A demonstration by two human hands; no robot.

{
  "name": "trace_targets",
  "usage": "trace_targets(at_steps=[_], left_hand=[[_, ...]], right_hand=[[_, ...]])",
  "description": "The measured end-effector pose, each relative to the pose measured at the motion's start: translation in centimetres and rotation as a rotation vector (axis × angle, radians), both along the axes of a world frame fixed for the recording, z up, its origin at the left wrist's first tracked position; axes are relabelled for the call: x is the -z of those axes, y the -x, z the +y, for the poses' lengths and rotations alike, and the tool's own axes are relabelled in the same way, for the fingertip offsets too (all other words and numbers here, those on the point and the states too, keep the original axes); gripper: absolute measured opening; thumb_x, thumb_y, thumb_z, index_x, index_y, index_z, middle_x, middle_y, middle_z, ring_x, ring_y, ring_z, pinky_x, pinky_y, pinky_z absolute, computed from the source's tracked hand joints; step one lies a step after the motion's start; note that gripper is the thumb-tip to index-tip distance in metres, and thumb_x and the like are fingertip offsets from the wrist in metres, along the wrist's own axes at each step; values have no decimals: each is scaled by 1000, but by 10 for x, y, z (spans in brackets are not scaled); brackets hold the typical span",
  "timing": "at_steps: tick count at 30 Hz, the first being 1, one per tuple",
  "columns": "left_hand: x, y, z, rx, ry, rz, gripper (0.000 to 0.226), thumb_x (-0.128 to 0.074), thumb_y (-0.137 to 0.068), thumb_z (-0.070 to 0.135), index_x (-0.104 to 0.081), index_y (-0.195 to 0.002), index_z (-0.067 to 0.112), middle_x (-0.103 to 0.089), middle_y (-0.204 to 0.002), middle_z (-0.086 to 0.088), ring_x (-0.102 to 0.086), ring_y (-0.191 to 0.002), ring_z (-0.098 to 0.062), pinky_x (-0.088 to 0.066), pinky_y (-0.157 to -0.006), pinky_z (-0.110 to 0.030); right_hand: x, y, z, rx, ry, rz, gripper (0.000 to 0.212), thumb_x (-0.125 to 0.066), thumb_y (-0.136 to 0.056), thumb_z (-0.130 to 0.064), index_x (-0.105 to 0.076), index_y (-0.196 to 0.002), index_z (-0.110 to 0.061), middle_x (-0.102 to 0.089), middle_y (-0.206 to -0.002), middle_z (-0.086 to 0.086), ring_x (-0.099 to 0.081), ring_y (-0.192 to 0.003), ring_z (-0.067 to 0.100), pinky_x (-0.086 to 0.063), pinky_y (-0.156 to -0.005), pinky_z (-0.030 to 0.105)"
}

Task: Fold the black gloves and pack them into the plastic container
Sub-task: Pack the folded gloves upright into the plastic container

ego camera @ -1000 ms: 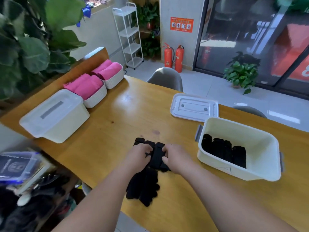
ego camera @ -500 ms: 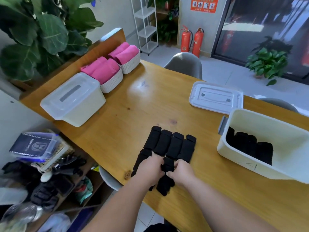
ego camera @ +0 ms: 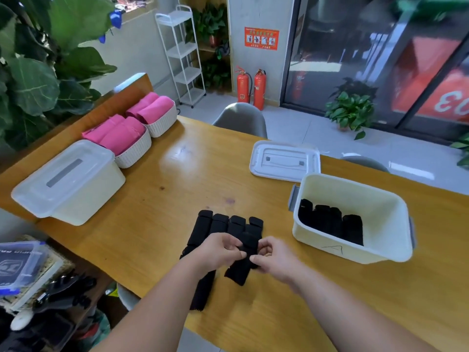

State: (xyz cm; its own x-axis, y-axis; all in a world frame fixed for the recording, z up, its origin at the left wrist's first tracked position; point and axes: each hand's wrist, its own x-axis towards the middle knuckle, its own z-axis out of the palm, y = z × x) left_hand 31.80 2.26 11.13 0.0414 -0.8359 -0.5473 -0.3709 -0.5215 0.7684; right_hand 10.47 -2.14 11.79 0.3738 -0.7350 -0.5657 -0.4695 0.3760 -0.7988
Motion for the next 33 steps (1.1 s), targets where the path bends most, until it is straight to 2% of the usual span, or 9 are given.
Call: trace_targets(at_steps=[4,8,12,16,19,22,27,29,33], left_hand=[[-33,19,-29,-2,-6,188,38,-90,-87,36,-74,-120,23,-79,-114,-2,-74,-102,-13,-59,-84,-27],[-71,51,-62,47,79,272,32,-86,-91,24,-73,-119,15,-79,-98,0,-72,-88,-14,-52,-79,-31],[-98,91,-94,43,197,253,28,-83,-93,11,-71,-118,8,-76,-90,-1,-74,-75,-10,-57,-67,-21],[-106,134,-124,63,215,284,33,-86,-90,18,-72,-119,12,-80,-105,-11,-79,-92,-21,-63,-81,-34],[-102,160,-141,67,211,257,37,-90,-85,30,-73,-115,18,-80,-105,-8,-76,-85,-19,-61,-78,-35],[-96,184,-153,95,202,238,36,-89,-84,35,-74,-114,22,-80,-106,-7,-73,-81,-16,-60,-77,-32],[-78,210,-170,152,161,228,37,-81,-94,38,-71,-126,23,-80,-109,1,-78,-99,-16,-64,-96,-40],[-69,215,-177,194,163,120,40,-76,-97,39,-68,-132,21,-78,-111,5,-76,-104,-15,-61,-99,-38],[-51,219,-187,387,185,-174,35,-64,-105,27,-64,-139,22,-69,-127,9,-64,-118,-14,-53,-101,-27]], right_hand=[[-36,33,-19,65,13,-155,26,-78,-95,-6,-69,-117,-14,-74,-112,13,-78,-97,25,-66,-85,39],[-61,65,-40,190,79,-236,26,-78,-95,-8,-70,-119,-15,-76,-111,10,-78,-99,22,-65,-88,45],[-80,87,-53,367,109,-278,26,-75,-100,-19,-65,-124,-20,-74,-117,6,-77,-103,15,-64,-87,32],[-90,115,-62,492,73,-412,29,-68,-105,-18,-59,-131,-19,-80,-114,7,-78,-105,24,-63,-93,40],[-98,139,-68,524,102,-403,27,-67,-105,-17,-60,-131,-20,-81,-113,4,-78,-104,22,-63,-90,40],[-100,161,-76,546,135,-319,26,-68,-104,-17,-62,-128,-23,-81,-110,-5,-78,-102,14,-64,-81,34],[-92,191,-100,634,173,-155,25,-72,-101,-15,-65,-124,-22,-81,-105,-5,-78,-99,16,-64,-75,34],[-87,203,-110,637,219,15,24,-73,-99,-19,-66,-121,-25,-80,-105,-2,-78,-94,18,-63,-71,32],[-76,218,-127,480,338,511,21,-70,-99,-27,-64,-119,-29,-69,-101,-5,-68,-83,16,-54,-64,33]])
